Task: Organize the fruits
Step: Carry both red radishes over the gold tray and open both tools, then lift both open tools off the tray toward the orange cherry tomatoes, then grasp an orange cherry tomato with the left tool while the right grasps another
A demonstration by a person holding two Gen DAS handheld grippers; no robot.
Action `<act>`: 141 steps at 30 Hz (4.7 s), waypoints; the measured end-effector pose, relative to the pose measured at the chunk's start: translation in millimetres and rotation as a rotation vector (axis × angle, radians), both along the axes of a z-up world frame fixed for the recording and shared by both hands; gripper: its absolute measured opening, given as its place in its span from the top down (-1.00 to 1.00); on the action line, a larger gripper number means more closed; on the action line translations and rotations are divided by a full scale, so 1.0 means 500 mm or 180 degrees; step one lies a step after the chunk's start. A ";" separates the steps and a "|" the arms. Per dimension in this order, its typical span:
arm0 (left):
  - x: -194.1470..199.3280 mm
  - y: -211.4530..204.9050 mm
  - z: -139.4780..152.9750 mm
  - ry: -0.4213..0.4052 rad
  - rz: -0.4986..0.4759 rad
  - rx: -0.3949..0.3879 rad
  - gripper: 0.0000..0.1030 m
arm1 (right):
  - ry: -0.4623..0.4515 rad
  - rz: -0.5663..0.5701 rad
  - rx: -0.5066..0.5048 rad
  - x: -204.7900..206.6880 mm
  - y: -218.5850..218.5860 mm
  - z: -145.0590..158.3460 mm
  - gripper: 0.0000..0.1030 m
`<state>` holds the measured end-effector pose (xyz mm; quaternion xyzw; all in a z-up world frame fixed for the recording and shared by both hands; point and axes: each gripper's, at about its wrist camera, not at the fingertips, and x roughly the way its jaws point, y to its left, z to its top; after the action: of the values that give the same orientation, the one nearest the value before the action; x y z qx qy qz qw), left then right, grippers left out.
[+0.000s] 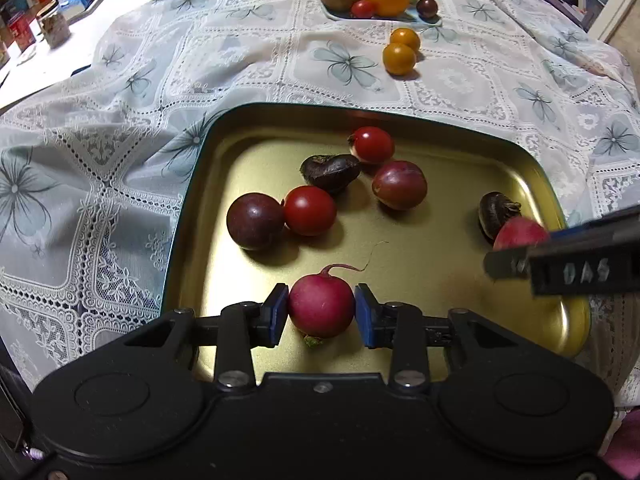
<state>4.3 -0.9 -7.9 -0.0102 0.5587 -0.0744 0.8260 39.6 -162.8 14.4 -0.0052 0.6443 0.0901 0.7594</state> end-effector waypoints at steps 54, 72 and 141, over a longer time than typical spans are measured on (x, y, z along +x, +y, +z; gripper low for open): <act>0.006 0.001 -0.004 0.0095 0.0002 -0.0036 0.09 | 0.0187 0.0162 -0.0051 -0.010 0.029 -0.032 0.20; 0.064 -0.007 0.023 0.0008 -0.0095 0.0038 0.09 | 0.0066 -0.0095 -0.0119 0.029 -0.013 -0.001 0.20; 0.469 -0.140 -0.006 -0.0141 0.0235 0.0050 0.09 | -0.0081 -0.1158 -0.0116 0.342 -0.160 -0.041 0.19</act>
<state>238.9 -70.9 -11.2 -0.0227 0.5401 -0.0397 0.8404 210.8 -242.8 -6.4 0.0966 0.6264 -0.0605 0.7711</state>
